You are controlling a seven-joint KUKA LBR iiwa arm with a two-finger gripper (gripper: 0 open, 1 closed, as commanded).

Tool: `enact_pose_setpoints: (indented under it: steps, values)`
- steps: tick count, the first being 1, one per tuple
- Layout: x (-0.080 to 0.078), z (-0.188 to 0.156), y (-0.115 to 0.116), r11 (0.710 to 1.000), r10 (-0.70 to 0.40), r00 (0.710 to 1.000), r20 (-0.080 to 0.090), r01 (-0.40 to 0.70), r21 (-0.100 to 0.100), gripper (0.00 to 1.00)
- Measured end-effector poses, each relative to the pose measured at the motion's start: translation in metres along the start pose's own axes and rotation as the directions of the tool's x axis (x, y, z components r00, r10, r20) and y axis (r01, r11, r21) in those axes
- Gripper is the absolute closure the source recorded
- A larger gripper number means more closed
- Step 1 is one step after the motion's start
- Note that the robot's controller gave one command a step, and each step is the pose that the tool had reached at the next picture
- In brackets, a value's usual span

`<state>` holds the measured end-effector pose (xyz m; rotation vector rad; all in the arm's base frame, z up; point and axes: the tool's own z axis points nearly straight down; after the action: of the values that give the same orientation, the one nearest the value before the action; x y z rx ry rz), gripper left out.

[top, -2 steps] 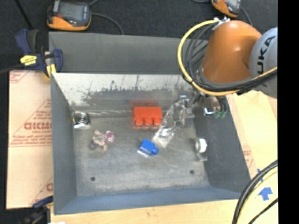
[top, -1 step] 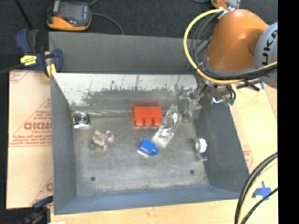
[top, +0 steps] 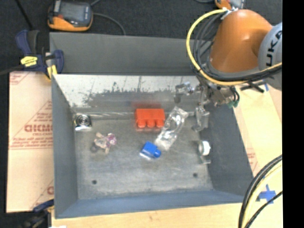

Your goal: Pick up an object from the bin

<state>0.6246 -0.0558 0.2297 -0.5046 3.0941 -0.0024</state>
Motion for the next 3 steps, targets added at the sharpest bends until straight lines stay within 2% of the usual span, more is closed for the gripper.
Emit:
enact_pose_setpoints:
  steps: [1,2,3]
  values:
    - [0.013,-0.011,-0.011,0.951,-0.31,0.951,0.001,0.31,0.001,0.0]
    - [-0.023,0.081,-0.003,0.939,-0.345,0.939,-0.003,0.345,-0.008,0.0]
    - [-0.03,0.15,0.007,0.763,-0.647,0.763,0.001,0.647,-0.002,0.0]
